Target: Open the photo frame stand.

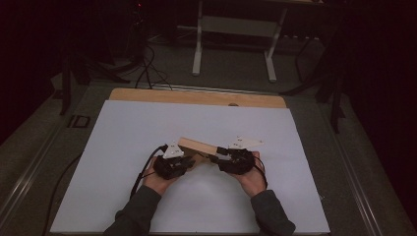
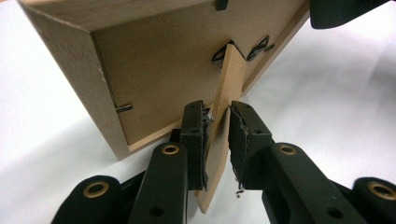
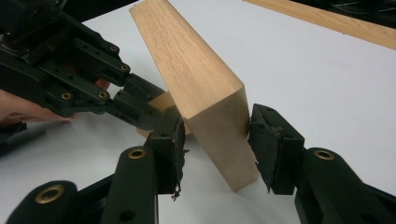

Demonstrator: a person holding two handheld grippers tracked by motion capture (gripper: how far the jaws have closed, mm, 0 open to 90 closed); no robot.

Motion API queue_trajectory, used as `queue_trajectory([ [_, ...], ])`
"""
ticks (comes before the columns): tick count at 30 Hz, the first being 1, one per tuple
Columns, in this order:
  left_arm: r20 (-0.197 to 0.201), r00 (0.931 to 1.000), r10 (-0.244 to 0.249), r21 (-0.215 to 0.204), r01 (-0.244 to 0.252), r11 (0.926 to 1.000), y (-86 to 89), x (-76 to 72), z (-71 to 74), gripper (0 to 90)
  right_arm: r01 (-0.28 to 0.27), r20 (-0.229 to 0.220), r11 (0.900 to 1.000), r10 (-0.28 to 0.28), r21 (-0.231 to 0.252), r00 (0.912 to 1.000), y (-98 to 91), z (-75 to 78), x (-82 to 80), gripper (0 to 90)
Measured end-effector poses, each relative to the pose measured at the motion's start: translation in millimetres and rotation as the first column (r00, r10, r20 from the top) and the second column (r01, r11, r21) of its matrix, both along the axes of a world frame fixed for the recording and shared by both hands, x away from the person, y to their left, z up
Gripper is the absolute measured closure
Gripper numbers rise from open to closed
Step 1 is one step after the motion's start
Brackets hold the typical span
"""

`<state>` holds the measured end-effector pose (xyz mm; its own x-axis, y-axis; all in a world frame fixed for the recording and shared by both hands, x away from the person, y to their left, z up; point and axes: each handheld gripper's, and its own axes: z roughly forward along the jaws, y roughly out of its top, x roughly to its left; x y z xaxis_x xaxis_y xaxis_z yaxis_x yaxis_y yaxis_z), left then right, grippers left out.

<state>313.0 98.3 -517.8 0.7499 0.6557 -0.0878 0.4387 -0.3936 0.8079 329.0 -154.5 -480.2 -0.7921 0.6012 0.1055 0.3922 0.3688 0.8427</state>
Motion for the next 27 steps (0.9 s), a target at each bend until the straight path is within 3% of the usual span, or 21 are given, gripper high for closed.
queue_trajectory([
  [27, -0.027, 0.9996, -0.013, -0.009, 0.012, 0.9999, 3.1, -7.2, -8.5, 73.3, -0.041, 0.014, 0.9984, 0.041, -0.039, 0.9990, 3.7, -3.5, -13.3, 51.3],
])
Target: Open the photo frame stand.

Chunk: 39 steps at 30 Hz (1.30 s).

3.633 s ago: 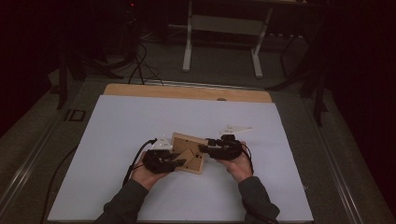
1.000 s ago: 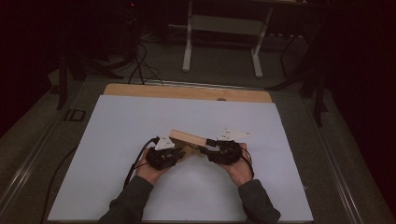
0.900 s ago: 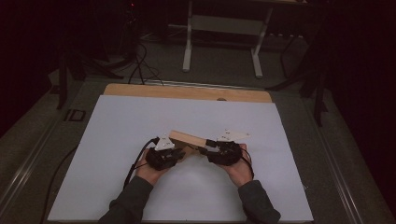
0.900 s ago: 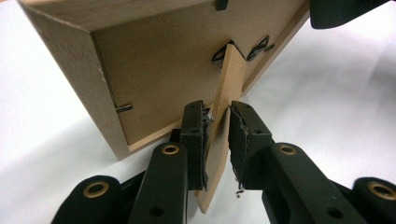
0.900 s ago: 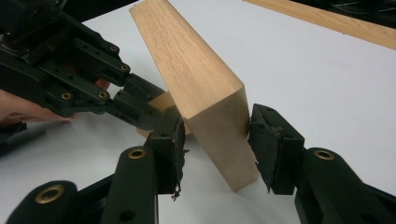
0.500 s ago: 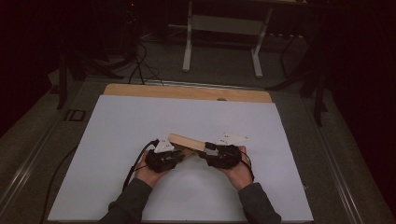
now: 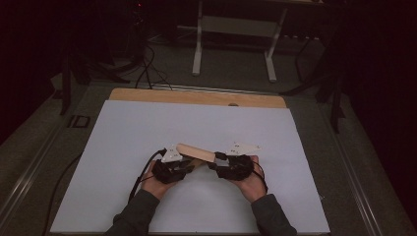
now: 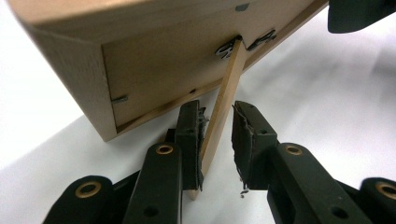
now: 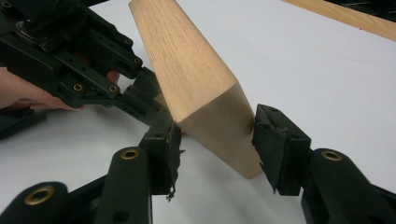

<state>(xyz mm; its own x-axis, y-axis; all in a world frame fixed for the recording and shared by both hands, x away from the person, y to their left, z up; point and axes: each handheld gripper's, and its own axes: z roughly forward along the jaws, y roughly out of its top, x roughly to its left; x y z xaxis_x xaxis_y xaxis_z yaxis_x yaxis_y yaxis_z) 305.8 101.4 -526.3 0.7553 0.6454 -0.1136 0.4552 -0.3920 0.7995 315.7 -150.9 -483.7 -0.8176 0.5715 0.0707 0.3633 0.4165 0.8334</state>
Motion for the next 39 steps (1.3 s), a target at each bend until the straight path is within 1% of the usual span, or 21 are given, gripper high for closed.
queue_trajectory([
  [3, -0.004, 1.0000, 0.001, -0.001, -0.001, 1.0000, 0.1, -0.5, -0.5, 72.7, 0.000, 0.000, 1.0000, 0.000, 0.002, 1.0000, -0.1, -0.2, 0.1, 51.1],
  [6, -0.005, 1.0000, -0.002, -0.001, 0.002, 1.0000, 0.8, -0.5, -0.3, 70.0, 0.002, -0.005, 1.0000, -0.002, 0.007, 1.0000, -0.2, -0.4, 0.4, 50.9],
  [12, -0.001, 0.9999, 0.010, -0.013, -0.010, 0.9999, 3.9, 0.0, 1.4, 66.2, 0.005, -0.012, 0.9999, -0.005, 0.014, 0.9999, 0.1, -0.6, 1.6, 47.3],
  [17, 0.000, 0.9999, 0.014, -0.015, -0.014, 0.9998, 5.8, 0.0, 2.1, 64.0, 0.005, -0.012, 0.9999, -0.005, 0.015, 0.9999, -0.8, -0.5, 2.0, 45.5],
  [20, 0.005, 0.9999, 0.015, -0.017, -0.015, 0.9997, 6.7, -0.3, 2.9, 63.1, 0.006, -0.015, 0.9998, -0.006, 0.017, 0.9999, -1.9, -0.2, 2.4, 43.5],
  [26, 0.008, 0.9996, 0.026, -0.021, -0.026, 0.9995, 9.7, -0.8, 4.6, 60.9, 0.000, -0.028, 0.9999, 0.000, 0.012, 0.9996, -4.1, -0.3, 2.7, 36.6],
  [32, 0.017, 0.9993, 0.033, -0.025, -0.033, 0.9992, 14.2, -2.1, 6.5, 60.5, -0.001, -0.026, 1.0000, 0.001, 0.002, 0.9997, -5.0, -0.5, 2.6, 30.2],
  [36, 0.021, 0.9988, 0.044, -0.034, -0.044, 0.9985, 18.9, -3.2, 8.1, 60.5, -0.008, -0.027, 1.0000, 0.008, -0.001, 0.9996, -5.9, -0.3, 2.1, 29.5],
  [39, 0.020, 0.9983, 0.054, -0.051, -0.053, 0.9973, 23.7, -3.4, 9.3, 60.9, -0.015, -0.025, 0.9999, 0.015, -0.006, 0.9996, -7.3, -0.4, 1.9, 31.3],
])
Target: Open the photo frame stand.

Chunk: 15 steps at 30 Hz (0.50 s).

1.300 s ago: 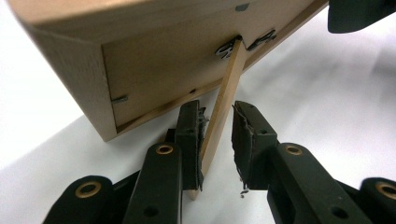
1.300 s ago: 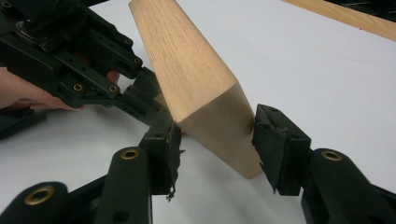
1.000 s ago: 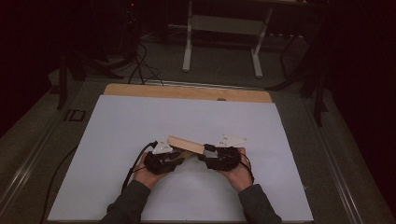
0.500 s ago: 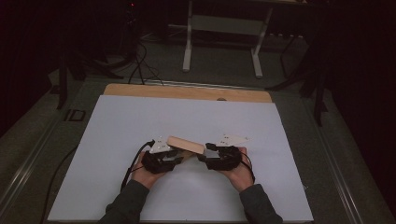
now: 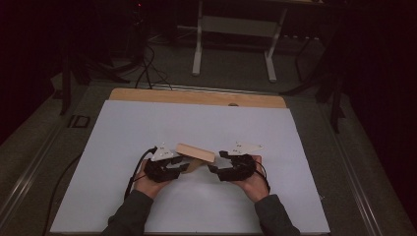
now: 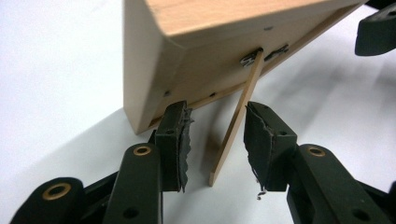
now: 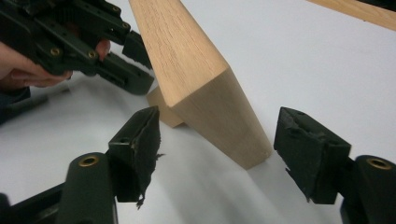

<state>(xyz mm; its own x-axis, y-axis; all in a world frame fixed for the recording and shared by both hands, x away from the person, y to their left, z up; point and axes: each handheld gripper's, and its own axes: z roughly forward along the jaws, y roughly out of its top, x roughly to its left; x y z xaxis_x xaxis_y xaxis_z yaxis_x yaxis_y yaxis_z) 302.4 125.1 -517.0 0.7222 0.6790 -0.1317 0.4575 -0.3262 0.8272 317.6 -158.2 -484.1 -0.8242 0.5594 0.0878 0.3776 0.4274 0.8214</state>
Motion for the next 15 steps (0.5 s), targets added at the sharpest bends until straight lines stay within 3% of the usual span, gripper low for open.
queue_trajectory([
  [15, 0.013, 0.9996, 0.024, -0.034, -0.024, 0.9991, 14.4, -3.6, 4.2, 65.5, -0.016, -0.018, 0.9999, 0.015, -0.004, 0.9997, -12.4, -2.9, -0.8, 42.7],
])
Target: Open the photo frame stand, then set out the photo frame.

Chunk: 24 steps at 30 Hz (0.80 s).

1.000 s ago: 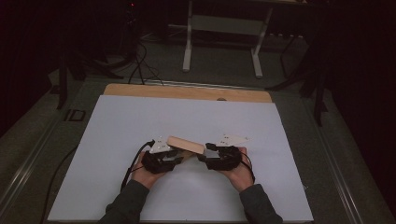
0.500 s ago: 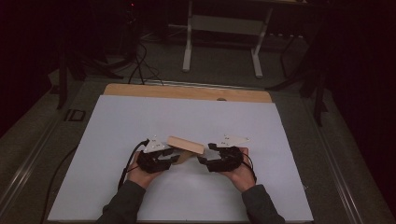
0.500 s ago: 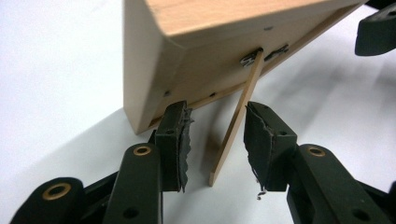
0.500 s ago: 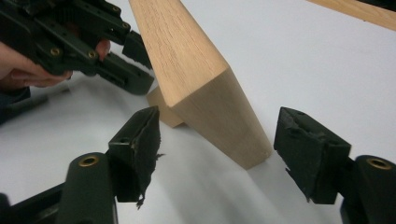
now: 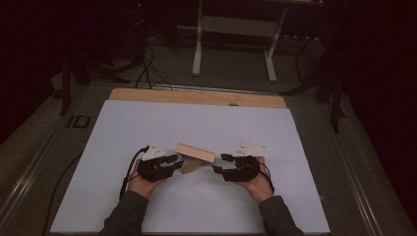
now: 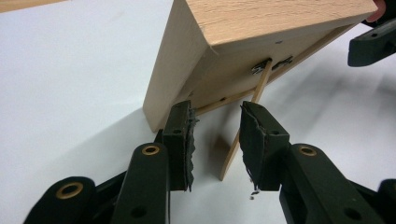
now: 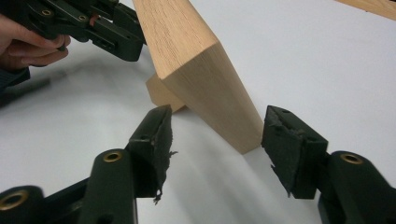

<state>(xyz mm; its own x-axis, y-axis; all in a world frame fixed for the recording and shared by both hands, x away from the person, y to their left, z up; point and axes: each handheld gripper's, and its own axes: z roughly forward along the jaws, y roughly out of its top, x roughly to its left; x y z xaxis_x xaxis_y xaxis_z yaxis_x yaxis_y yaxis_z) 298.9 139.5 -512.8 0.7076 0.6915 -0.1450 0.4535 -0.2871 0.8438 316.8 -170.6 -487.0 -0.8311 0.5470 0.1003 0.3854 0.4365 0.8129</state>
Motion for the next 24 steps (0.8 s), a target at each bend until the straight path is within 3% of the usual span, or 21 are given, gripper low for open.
queue_trajectory([
  [12, -0.007, 1.0000, 0.002, -0.026, -0.002, 0.9997, 3.8, -1.7, -0.7, 66.3, -0.014, 0.001, 0.9997, 0.014, -0.022, 0.9999, -7.0, -0.8, 2.7, 51.4],
  [24, 0.014, 0.9998, 0.014, -0.038, -0.014, 0.9992, 6.5, -1.8, 2.5, 68.5, 0.061, 0.007, 0.9980, -0.061, 0.013, 0.9981, -15.3, -0.4, 11.4, 53.0],
])
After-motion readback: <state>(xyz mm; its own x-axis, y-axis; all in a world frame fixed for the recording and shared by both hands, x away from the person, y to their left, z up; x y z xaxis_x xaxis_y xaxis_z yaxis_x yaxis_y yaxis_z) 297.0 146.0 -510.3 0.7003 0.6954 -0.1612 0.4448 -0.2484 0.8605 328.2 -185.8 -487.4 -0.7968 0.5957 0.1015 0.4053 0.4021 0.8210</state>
